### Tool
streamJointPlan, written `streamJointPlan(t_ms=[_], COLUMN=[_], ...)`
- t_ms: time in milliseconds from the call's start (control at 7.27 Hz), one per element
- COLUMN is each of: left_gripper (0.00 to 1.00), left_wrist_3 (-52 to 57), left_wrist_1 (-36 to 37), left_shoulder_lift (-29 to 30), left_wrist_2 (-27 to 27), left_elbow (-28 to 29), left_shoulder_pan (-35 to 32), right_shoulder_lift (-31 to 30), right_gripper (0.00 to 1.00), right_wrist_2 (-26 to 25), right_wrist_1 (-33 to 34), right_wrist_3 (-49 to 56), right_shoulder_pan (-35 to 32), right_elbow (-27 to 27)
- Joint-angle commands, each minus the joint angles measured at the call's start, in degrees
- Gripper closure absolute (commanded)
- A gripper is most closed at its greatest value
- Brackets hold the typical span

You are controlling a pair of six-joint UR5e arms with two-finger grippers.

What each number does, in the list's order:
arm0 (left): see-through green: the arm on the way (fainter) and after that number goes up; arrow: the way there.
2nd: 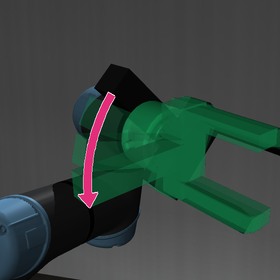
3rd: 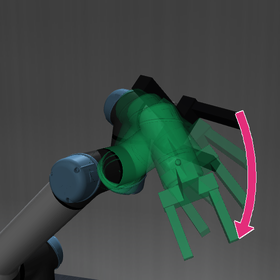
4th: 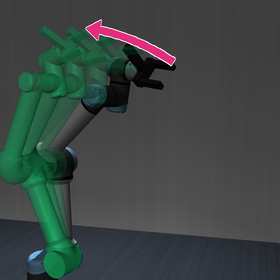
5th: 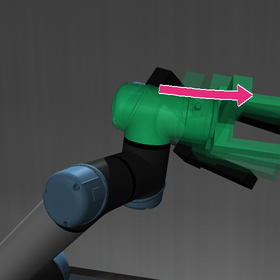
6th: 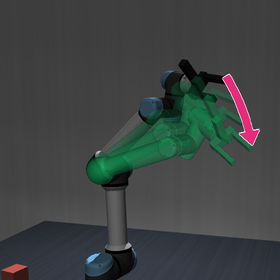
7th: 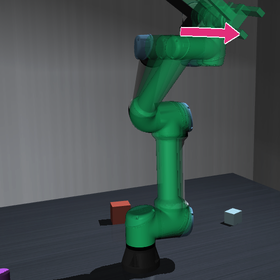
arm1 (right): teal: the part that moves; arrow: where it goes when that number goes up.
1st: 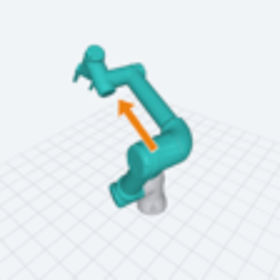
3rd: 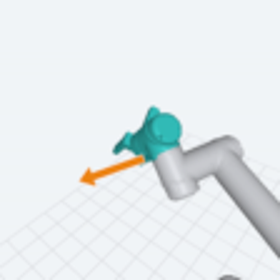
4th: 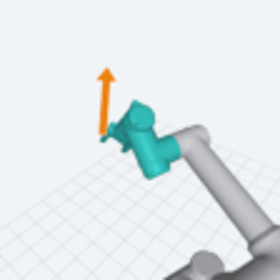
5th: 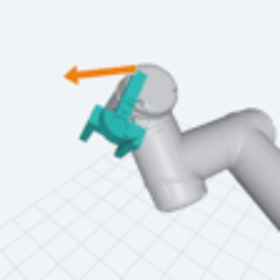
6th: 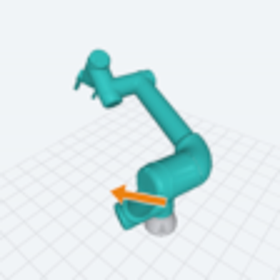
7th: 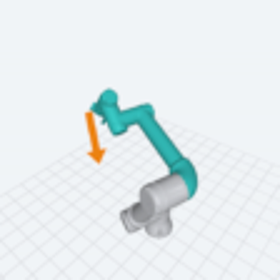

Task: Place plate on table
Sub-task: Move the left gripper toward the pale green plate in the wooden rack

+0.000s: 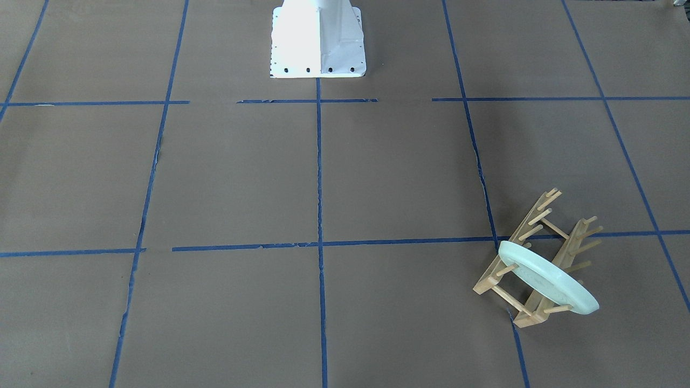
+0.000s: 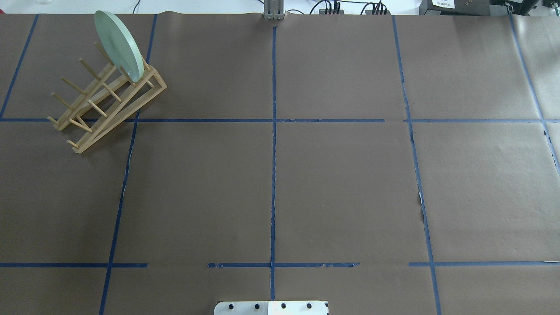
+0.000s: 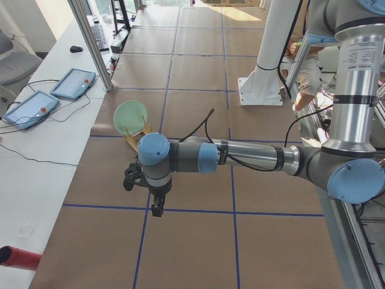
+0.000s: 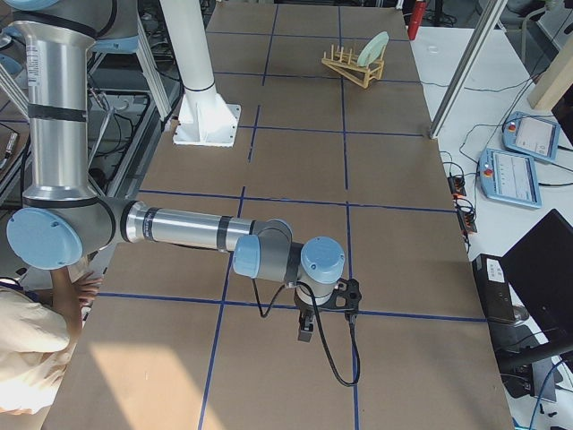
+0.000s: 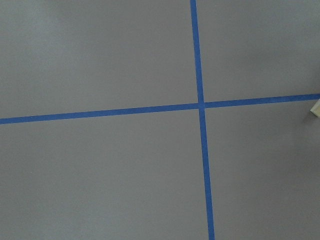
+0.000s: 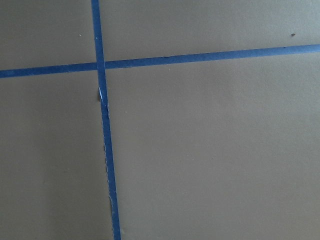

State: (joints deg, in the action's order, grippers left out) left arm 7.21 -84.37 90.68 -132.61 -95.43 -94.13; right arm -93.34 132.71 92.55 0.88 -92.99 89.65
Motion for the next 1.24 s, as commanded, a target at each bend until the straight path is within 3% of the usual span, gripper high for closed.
streamJointPlan(t_ms=[0,550,688,962,1100], left_gripper=[0.00,0.00,0.00,0.00,0.00], left_wrist_3=[0.0,-0.4,-0.5,-1.0,-11.4], left_wrist_1=[0.0,-1.6,-6.3,-28.2,-32.9], left_shoulder_lift=[0.4,4.7,6.6,9.5,13.6], left_wrist_2=[0.1,0.1,0.0,0.1,-0.9], left_elbow=[0.0,-0.6,0.0,7.4,13.4], left_shoulder_pan=[0.1,0.6,0.5,0.7,1.5], right_shoulder_lift=[0.0,0.0,0.0,-0.1,0.0], right_gripper=[0.00,0.00,0.00,0.00,0.00], right_wrist_2=[0.0,0.0,0.0,0.0,0.0], right_wrist_1=[0.0,0.0,0.0,0.0,0.0], right_wrist_3=[0.0,0.0,0.0,0.0,0.0], right_shoulder_pan=[0.0,0.0,0.0,0.0,0.0], right_elbow=[0.0,0.0,0.0,0.0,0.0])
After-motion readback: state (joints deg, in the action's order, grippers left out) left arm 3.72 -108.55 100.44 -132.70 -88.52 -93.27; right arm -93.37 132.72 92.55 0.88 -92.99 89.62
